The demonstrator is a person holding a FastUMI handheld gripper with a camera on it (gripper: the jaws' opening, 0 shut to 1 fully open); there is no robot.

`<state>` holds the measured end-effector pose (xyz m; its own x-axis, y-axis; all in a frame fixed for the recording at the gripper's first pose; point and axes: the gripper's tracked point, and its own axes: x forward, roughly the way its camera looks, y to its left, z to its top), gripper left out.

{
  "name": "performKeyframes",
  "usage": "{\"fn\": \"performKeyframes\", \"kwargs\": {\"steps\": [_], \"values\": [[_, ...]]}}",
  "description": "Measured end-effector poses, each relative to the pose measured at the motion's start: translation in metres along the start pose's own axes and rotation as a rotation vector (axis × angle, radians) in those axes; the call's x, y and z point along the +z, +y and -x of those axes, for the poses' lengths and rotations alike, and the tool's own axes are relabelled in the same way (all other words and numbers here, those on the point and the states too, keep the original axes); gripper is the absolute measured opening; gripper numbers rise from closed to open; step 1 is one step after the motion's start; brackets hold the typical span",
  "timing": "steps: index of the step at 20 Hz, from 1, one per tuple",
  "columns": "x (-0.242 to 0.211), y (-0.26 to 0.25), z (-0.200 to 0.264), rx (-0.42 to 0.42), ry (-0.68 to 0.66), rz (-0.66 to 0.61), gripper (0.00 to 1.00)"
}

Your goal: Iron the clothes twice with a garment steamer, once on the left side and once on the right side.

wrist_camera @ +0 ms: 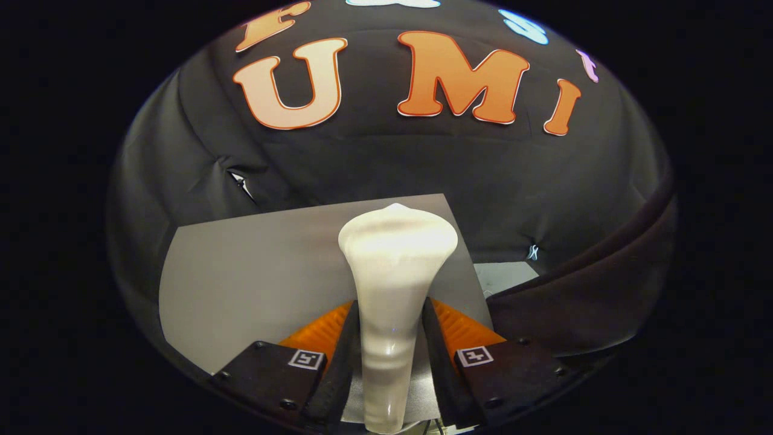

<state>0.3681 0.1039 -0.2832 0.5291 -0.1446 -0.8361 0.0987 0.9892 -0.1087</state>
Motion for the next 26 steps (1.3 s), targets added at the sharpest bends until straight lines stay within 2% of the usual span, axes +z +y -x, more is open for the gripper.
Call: {"fn": "performKeyframes", "kwargs": {"steps": [4, 8, 13, 17, 21, 26], "values": [[-0.003, 0.001, 0.002, -0.010, 0.010, 0.014, 0.59], [-0.007, 0.017, 0.005, 0.047, -0.025, 0.026, 0.40], [0.002, 0.020, 0.040, 0.059, -0.162, 0.054, 0.40], [-0.002, 0.028, 0.078, 0.154, -0.302, 0.058, 0.40], [-0.020, 0.020, 0.134, 0.224, -0.469, 0.024, 0.39], [-0.040, -0.011, 0.207, 0.271, -0.661, -0.019, 0.39]]}}
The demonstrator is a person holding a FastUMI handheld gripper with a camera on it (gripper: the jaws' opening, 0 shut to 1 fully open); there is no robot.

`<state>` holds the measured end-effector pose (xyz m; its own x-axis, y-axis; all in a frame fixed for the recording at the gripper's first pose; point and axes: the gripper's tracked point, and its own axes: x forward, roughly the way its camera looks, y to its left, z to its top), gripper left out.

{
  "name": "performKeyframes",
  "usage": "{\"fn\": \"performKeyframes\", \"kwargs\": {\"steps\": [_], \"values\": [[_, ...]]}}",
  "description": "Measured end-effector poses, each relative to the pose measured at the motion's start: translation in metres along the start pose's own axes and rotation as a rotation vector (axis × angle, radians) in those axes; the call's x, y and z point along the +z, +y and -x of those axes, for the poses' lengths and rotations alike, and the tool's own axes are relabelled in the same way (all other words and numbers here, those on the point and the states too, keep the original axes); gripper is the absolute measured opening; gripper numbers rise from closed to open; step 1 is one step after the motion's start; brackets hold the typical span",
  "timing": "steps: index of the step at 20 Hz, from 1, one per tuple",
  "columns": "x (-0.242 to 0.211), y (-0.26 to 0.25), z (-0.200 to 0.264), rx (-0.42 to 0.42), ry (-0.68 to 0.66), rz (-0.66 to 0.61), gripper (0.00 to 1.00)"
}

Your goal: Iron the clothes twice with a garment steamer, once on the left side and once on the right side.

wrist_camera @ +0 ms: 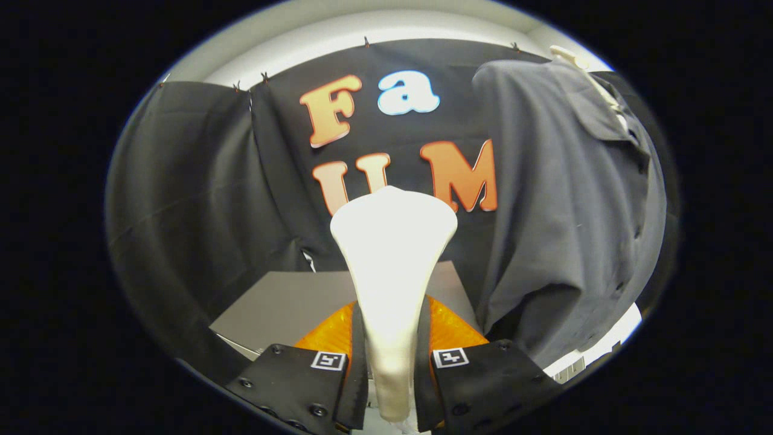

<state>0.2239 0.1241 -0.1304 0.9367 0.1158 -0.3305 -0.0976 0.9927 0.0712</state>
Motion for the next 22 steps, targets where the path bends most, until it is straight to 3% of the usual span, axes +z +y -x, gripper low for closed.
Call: {"fn": "performKeyframes", "kwargs": {"steps": [6, 12, 16, 22], "values": [[0.044, -0.051, 0.089, -0.056, -0.166, 0.023, 0.39], [0.067, -0.128, 0.143, -0.173, -0.253, 0.035, 0.39], [0.077, -0.168, 0.148, -0.214, -0.274, 0.038, 0.39], [0.091, -0.213, 0.117, -0.214, -0.270, 0.041, 0.39]]}}
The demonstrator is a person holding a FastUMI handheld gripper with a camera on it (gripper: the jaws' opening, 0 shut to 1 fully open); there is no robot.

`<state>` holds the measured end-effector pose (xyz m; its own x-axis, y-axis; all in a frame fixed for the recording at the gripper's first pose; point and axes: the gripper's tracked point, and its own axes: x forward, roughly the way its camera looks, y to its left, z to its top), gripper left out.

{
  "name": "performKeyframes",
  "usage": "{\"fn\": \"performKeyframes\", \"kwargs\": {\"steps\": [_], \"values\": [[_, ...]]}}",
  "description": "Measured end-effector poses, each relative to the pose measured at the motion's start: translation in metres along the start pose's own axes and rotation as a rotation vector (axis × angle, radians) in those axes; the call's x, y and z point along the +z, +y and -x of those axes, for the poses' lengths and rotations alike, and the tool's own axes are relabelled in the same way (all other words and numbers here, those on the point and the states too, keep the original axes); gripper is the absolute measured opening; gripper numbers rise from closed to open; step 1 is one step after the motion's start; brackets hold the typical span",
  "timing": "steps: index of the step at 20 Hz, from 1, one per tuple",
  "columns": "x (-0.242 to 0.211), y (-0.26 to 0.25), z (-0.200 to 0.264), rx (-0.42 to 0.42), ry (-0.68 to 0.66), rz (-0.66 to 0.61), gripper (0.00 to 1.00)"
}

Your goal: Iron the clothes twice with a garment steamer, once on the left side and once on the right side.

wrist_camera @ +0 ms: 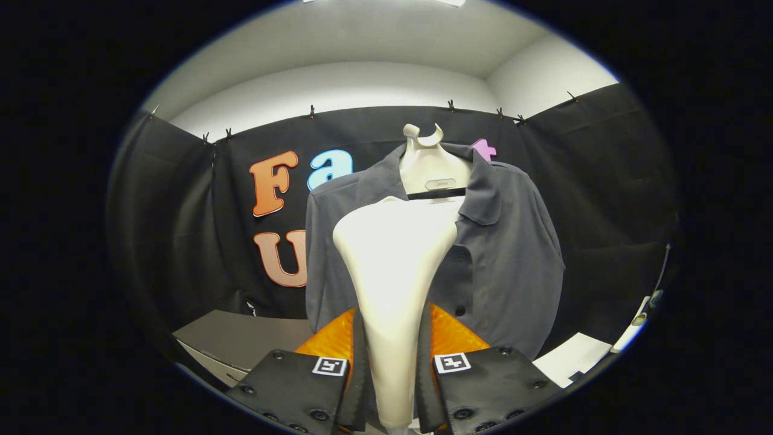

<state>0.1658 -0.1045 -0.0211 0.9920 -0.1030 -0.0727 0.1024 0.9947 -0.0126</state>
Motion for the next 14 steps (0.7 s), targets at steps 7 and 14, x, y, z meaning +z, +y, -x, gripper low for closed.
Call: {"fn": "performKeyframes", "kwargs": {"steps": [7, 14], "values": [[-0.002, -0.016, -0.041, 0.024, -0.002, 0.009, 0.39], [-0.023, -0.016, -0.054, 0.058, 0.026, 0.016, 0.39]]}}
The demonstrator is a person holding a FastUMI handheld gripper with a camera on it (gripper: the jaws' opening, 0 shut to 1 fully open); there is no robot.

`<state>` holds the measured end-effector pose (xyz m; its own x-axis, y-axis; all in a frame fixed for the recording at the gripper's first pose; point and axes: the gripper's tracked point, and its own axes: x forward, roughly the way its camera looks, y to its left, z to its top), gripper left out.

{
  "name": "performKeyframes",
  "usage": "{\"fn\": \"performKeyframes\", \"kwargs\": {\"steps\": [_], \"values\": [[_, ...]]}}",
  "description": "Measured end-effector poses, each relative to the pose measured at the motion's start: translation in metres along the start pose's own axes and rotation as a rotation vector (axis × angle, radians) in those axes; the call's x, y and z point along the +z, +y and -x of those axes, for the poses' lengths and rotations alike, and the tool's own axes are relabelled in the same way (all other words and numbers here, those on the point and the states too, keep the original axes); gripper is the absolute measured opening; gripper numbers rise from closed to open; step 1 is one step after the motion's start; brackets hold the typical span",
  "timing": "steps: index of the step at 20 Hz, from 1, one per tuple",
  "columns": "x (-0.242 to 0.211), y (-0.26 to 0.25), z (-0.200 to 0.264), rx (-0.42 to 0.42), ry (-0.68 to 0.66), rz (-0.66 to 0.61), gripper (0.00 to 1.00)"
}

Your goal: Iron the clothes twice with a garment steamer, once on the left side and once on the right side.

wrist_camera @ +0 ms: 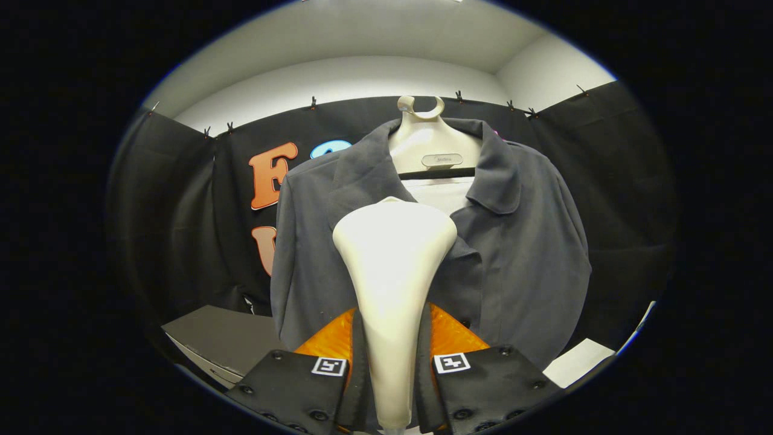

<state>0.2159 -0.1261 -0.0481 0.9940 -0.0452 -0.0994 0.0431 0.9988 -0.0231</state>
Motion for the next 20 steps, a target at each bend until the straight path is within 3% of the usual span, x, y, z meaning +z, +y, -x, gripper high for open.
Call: {"fn": "performKeyframes", "kwargs": {"steps": [20], "values": [[-0.131, -0.043, 0.024, -0.063, 0.141, -0.027, 0.39]]}}
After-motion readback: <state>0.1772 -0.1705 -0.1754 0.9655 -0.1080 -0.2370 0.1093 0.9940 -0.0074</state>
